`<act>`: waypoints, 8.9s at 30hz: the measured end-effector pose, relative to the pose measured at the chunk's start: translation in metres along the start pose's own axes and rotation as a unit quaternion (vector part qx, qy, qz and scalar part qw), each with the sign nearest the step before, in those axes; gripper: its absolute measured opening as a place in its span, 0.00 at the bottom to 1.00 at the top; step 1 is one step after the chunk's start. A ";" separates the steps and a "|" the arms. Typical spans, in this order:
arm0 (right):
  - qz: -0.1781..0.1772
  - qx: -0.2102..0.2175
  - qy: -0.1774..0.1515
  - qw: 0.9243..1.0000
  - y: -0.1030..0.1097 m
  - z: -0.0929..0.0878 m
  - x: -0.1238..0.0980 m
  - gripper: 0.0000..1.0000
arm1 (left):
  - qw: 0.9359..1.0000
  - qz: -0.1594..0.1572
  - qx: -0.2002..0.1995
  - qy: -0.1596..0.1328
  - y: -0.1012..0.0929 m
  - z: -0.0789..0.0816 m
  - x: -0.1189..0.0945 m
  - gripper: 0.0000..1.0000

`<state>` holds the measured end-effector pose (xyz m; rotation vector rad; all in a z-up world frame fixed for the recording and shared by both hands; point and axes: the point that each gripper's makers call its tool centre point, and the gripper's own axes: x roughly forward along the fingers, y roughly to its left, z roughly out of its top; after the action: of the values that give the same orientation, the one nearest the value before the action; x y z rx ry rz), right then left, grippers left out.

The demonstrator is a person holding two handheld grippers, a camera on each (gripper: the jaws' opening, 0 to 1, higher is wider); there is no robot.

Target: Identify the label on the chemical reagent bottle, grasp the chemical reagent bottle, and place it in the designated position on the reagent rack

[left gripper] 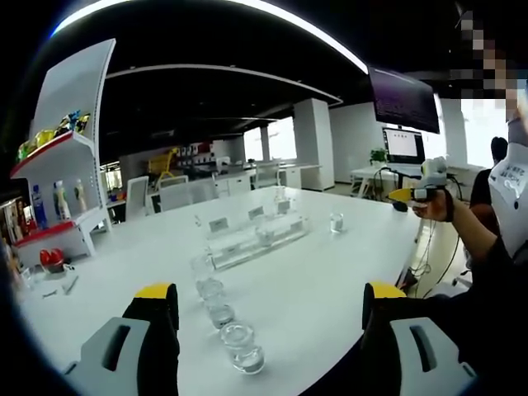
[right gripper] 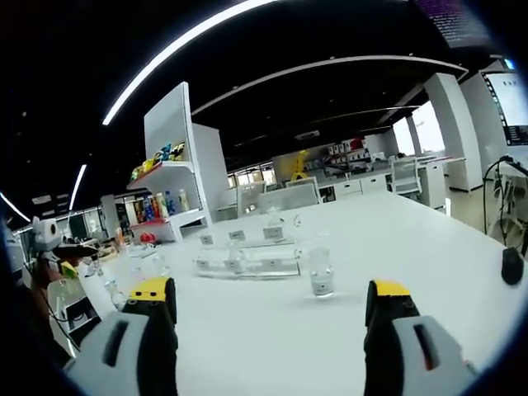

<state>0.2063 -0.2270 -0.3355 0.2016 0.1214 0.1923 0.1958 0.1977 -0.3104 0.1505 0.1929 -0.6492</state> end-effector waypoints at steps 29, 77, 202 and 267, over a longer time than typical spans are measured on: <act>0.003 -0.017 0.016 1.000 -0.001 -0.010 0.012 0.89 | 1.000 0.003 0.011 0.000 0.000 0.004 -0.003 0.92; -0.009 -0.043 0.057 0.997 -0.016 -0.032 0.085 0.88 | 1.000 -0.001 0.020 0.002 -0.002 0.010 0.000 0.92; -0.073 -0.117 -0.018 0.990 -0.074 -0.042 0.185 0.24 | 1.000 0.011 0.025 0.014 0.003 0.005 -0.002 0.91; -0.038 -0.081 -0.091 0.992 0.000 0.073 0.103 0.20 | 1.000 0.015 0.021 0.006 0.006 0.009 -0.006 0.91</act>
<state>0.3165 -0.2201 -0.2749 0.0523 -0.0682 0.1064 0.1954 0.2041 -0.3002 0.1965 0.1877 -0.6230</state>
